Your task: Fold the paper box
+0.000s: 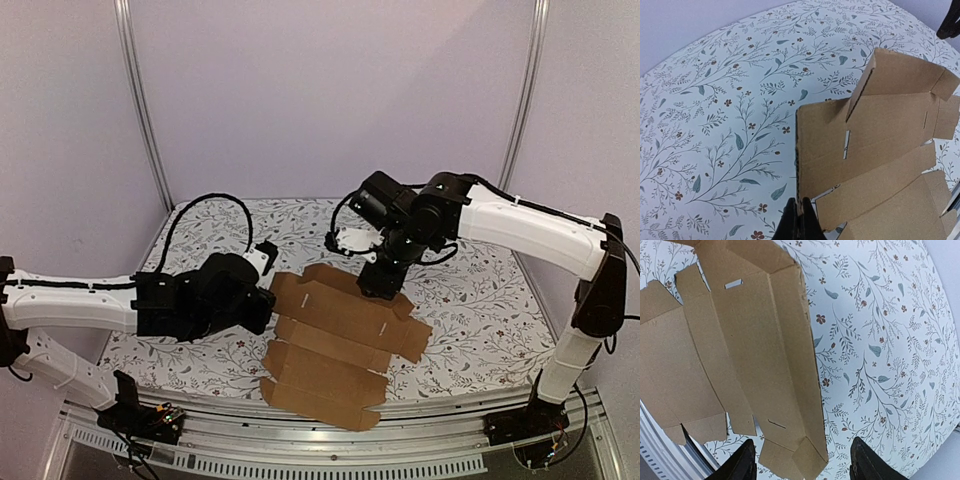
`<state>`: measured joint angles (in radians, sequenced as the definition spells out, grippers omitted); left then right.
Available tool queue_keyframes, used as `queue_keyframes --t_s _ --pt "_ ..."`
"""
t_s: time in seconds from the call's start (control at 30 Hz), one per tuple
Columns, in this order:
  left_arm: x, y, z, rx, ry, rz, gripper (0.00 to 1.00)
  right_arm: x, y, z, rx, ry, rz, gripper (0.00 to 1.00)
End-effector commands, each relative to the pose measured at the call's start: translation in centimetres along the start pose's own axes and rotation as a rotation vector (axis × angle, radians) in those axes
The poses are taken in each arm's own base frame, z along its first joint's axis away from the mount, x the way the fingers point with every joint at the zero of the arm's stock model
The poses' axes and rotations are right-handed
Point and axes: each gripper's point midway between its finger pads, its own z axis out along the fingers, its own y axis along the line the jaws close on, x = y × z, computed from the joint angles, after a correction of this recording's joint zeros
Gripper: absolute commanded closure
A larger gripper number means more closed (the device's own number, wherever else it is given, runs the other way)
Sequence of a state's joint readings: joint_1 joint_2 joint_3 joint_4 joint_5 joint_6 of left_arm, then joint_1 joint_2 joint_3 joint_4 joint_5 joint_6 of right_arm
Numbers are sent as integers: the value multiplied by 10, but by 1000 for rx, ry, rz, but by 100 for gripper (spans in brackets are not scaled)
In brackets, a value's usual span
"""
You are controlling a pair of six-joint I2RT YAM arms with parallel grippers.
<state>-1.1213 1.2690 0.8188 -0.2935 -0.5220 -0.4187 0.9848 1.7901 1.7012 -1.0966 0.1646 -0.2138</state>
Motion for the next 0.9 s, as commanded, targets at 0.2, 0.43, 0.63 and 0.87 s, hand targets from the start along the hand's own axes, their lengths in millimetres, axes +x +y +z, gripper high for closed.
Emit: queue_keyframes --t_s 0.2,0.43,0.63,0.87 --pt "-3 -2 -10 38 -62 -8 100 -15 3 -28 -58 -325 -84 29" --pt "0 -1 -12 49 -60 -17 100 -6 -9 -26 -142 -427 -57 30" --pt "0 1 -15 46 -70 -21 100 2 -17 -5 -235 -430 8 35" --pt "-1 1 -16 49 -77 -22 100 5 -16 13 -267 -415 25 40"
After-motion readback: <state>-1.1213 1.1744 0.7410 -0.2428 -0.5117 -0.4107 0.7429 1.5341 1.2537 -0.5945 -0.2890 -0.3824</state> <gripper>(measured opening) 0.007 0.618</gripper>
